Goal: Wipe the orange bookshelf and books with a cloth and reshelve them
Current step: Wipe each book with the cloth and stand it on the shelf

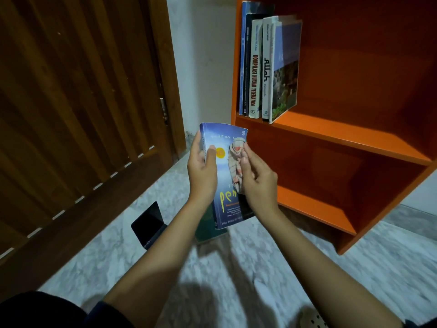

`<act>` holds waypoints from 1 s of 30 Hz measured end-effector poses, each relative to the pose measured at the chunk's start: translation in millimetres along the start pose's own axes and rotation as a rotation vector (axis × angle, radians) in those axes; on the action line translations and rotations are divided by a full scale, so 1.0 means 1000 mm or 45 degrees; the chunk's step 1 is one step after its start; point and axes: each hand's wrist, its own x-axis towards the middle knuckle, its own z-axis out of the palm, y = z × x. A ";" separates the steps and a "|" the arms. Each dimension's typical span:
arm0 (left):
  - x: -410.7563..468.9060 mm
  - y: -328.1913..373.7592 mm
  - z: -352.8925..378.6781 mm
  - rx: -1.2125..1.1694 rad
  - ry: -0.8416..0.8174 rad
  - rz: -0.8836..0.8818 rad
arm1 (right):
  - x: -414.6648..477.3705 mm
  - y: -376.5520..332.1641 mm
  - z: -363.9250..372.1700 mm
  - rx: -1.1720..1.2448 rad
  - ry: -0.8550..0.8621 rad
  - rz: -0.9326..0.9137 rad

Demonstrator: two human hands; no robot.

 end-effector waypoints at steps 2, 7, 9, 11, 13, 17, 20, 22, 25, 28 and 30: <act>0.004 0.001 -0.003 -0.002 -0.055 0.012 | -0.012 0.002 0.002 -0.052 -0.105 -0.120; 0.002 0.005 -0.006 -0.012 -0.203 0.035 | -0.001 -0.004 0.012 -0.185 -0.146 -0.370; 0.004 0.006 -0.007 -0.018 -0.196 0.065 | 0.015 -0.012 0.016 -0.223 -0.124 -0.450; 0.005 0.008 -0.007 0.000 -0.185 0.086 | 0.034 -0.019 0.019 -0.232 -0.098 -0.496; 0.005 0.008 -0.006 -0.005 -0.162 0.109 | 0.051 -0.024 0.022 -0.168 -0.047 -0.460; 0.004 0.007 -0.006 -0.115 -0.099 0.090 | 0.069 -0.013 0.021 0.029 0.168 -0.078; 0.001 0.004 -0.002 -0.079 -0.119 0.077 | 0.066 0.007 0.014 0.070 0.250 0.367; -0.001 0.002 0.003 -0.046 -0.129 0.079 | 0.059 0.008 0.013 0.090 0.219 0.370; 0.000 0.003 0.010 -0.028 -0.123 0.040 | 0.048 -0.009 0.016 0.136 0.179 0.151; 0.008 0.006 0.010 -0.113 -0.104 -0.012 | 0.033 -0.009 0.015 -0.072 0.123 -0.196; 0.012 0.009 0.009 -0.213 -0.075 -0.041 | 0.022 -0.001 0.010 -0.221 0.054 -0.432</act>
